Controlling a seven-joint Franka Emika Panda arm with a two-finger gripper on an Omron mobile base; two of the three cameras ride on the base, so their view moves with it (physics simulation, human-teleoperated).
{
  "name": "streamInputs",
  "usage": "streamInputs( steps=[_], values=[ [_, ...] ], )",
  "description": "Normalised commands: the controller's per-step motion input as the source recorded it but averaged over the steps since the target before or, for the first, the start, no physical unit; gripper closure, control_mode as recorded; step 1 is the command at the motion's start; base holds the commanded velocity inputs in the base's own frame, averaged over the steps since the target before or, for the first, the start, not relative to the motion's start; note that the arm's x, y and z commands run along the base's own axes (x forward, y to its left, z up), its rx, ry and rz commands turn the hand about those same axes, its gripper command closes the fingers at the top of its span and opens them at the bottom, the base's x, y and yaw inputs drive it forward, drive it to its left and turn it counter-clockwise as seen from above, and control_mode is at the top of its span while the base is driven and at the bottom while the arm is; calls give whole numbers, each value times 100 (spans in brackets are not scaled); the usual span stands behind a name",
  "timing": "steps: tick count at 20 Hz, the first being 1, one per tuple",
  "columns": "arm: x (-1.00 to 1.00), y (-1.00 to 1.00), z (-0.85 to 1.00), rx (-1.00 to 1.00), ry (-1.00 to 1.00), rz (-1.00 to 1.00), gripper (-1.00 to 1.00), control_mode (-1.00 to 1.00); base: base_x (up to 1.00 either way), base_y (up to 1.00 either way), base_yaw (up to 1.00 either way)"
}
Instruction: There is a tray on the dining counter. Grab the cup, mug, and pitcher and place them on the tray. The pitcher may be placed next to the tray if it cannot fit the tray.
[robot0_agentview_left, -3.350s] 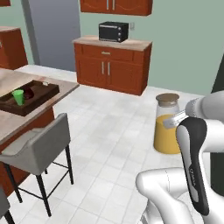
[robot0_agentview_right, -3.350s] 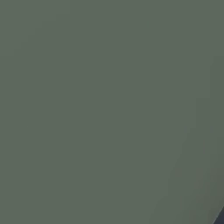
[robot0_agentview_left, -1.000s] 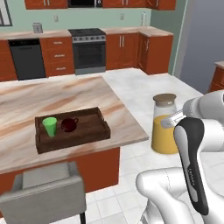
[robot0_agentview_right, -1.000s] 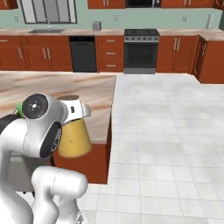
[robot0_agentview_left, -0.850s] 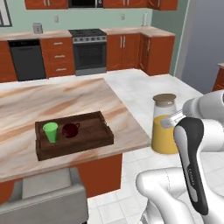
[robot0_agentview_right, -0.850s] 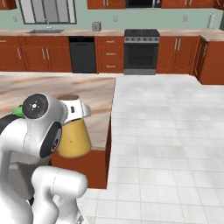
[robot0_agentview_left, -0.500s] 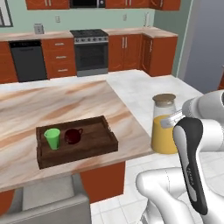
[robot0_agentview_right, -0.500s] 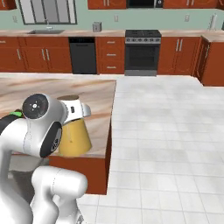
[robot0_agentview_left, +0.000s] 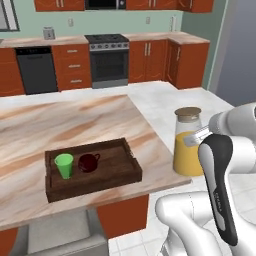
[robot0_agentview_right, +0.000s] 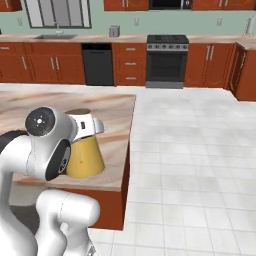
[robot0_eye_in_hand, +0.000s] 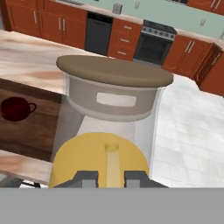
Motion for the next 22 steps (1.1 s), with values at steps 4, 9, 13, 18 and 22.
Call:
streamInputs(
  steps=[4,9,13,18,22],
  values=[
    [0,0,0,0,0,0,100,100,37,27,6],
    [0,0,0,0,0,0,100,100,43,26,5],
    [0,0,0,0,0,0,100,100,46,19,5],
    [40,23,0,8,0,7,100,-100,0,0,0],
    [27,28,0,9,0,11,100,-100,0,0,0]
  ],
)
